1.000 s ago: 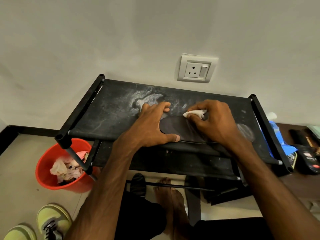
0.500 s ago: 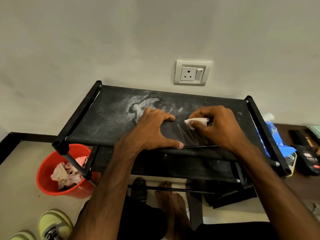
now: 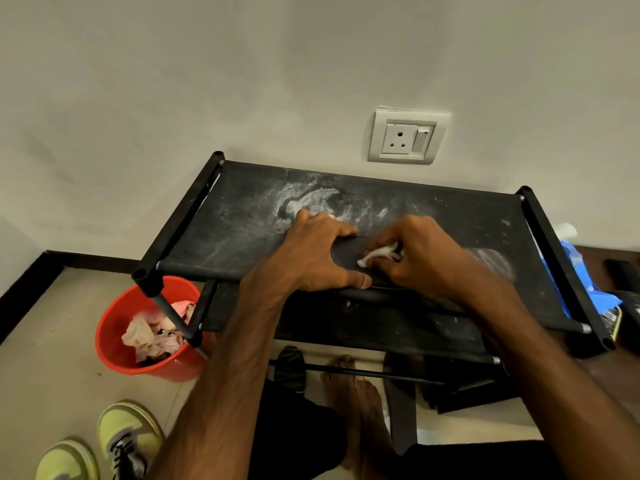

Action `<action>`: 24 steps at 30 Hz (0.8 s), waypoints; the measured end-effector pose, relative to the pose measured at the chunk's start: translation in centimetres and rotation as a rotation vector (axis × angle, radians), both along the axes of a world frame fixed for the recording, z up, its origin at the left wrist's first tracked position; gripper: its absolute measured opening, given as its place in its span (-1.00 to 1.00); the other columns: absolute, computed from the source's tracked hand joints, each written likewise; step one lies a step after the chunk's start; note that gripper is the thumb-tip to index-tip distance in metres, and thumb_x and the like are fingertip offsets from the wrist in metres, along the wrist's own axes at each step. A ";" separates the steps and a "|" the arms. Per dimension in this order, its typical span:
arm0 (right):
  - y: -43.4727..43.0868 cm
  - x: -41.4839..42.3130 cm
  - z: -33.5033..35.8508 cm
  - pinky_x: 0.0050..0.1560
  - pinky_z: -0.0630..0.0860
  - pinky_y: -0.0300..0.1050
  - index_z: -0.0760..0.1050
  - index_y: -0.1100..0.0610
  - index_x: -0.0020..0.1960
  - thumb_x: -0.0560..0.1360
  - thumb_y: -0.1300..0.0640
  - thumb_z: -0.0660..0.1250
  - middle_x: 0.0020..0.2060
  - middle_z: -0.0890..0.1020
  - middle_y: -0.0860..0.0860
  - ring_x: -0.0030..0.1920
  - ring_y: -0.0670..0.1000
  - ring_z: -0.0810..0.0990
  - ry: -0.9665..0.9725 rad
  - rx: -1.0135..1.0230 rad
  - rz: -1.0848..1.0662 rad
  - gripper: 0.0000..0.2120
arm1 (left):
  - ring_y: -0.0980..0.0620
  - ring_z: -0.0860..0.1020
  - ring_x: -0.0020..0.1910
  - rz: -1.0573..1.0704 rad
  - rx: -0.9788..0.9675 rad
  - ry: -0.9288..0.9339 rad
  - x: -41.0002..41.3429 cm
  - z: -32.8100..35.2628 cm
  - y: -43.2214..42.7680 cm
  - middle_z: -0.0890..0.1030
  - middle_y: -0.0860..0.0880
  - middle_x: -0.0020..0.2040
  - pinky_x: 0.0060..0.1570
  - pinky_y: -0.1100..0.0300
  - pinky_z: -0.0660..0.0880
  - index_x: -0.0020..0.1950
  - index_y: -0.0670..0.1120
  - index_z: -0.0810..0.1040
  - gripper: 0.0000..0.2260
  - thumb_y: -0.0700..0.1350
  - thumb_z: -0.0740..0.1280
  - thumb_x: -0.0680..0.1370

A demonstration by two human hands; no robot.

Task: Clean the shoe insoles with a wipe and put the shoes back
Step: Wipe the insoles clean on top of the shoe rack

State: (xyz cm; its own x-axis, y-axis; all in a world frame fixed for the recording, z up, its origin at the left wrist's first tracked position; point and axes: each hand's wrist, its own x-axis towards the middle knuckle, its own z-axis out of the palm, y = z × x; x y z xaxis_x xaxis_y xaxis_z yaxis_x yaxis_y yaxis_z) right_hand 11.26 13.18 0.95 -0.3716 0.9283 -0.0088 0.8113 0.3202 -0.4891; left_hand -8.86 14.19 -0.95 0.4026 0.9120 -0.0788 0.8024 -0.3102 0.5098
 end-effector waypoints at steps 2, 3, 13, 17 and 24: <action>-0.7 1.0 0.4 0.00 0.66 -0.02 0.75 -0.12 0.00 0.48 0.06 0.50 -0.14 0.76 -0.12 -0.13 -0.13 0.70 -0.032 -0.032 0.006 -0.86 | -0.05 0.23 0.38 0.009 -0.008 -0.001 0.0 0.1 0.0 0.44 0.01 0.35 0.34 0.04 0.29 0.51 0.08 0.41 -0.20 0.30 0.54 0.33; -1.2 1.5 0.7 -0.02 0.67 -0.04 0.75 -0.13 -0.02 0.47 0.05 0.50 -0.15 0.75 -0.15 -0.14 -0.16 0.70 -0.038 -0.048 0.007 -0.87 | -0.05 0.23 0.38 0.010 -0.013 -0.005 0.0 0.1 0.0 0.44 0.02 0.35 0.36 0.03 0.29 0.50 0.08 0.41 -0.20 0.29 0.54 0.33; 0.0 1.2 -0.2 -0.06 0.67 0.04 0.75 -0.11 -0.04 0.45 0.10 0.52 -0.20 0.74 -0.10 -0.18 -0.10 0.68 -0.066 -0.001 -0.131 -0.86 | -0.09 0.24 0.37 0.012 -0.026 -0.011 0.1 0.4 -0.3 0.44 -0.02 0.34 0.37 -0.01 0.29 0.50 0.07 0.41 -0.24 0.26 0.54 0.36; 2.2 0.1 -0.8 -0.03 0.66 0.10 0.75 -0.04 -0.02 0.46 0.12 0.49 -0.15 0.75 0.02 -0.12 0.06 0.70 -0.054 0.087 -0.224 -0.86 | -0.08 0.22 0.37 0.012 -0.049 0.008 0.1 0.5 -0.2 0.41 -0.02 0.34 0.39 -0.04 0.30 0.51 0.09 0.40 -0.25 0.26 0.53 0.37; 1.0 0.4 -0.5 -0.03 0.64 0.09 0.75 -0.05 -0.01 0.48 0.16 0.48 -0.14 0.74 -0.06 -0.14 -0.03 0.68 -0.086 0.025 -0.061 -0.84 | -0.07 0.22 0.39 0.022 -0.084 -0.024 0.1 0.4 -0.3 0.41 -0.01 0.35 0.39 -0.03 0.30 0.52 0.08 0.39 -0.22 0.25 0.54 0.36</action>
